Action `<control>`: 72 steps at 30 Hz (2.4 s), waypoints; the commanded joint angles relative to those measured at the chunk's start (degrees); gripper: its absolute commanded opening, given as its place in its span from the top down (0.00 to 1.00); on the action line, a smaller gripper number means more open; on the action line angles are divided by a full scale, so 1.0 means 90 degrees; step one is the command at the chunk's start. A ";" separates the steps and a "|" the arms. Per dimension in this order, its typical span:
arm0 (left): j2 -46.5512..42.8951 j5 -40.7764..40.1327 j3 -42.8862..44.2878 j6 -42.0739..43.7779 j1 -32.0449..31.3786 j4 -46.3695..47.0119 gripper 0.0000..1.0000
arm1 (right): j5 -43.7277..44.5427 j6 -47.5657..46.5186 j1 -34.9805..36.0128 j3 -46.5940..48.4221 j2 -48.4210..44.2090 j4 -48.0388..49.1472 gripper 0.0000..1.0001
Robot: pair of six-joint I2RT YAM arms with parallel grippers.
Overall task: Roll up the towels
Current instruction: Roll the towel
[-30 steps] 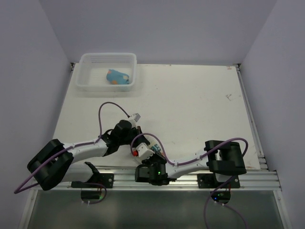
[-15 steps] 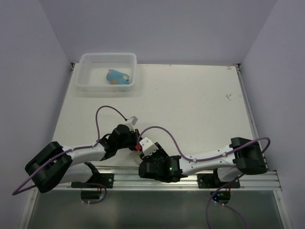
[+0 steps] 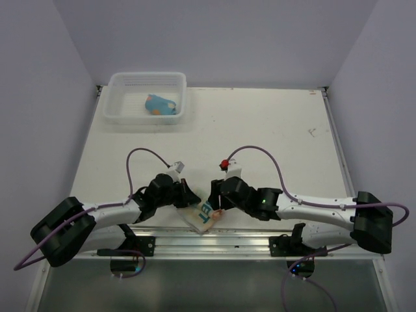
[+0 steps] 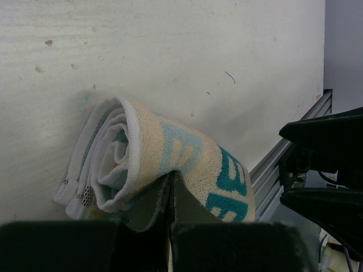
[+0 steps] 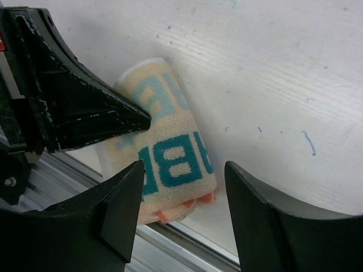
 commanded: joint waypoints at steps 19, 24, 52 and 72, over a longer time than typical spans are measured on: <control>-0.0242 -0.0219 -0.0726 -0.0055 -0.0071 -0.0599 1.00 | -0.1637 0.0501 -0.0312 -0.0593 0.1250 0.1174 0.37; -0.0212 -0.0277 -0.0629 0.0004 -0.0071 -0.0647 1.00 | -0.1825 0.0296 -0.0293 -0.0613 0.1426 0.1351 0.43; -0.0807 -0.0531 0.1686 0.0746 0.0320 -0.2601 0.97 | 0.3351 -0.0603 0.2001 0.1437 0.2946 -0.0678 0.82; -0.1540 -0.0102 0.0409 0.0073 0.0164 -0.1859 0.98 | 0.4173 0.0451 0.2832 0.3450 0.5098 -0.3053 0.75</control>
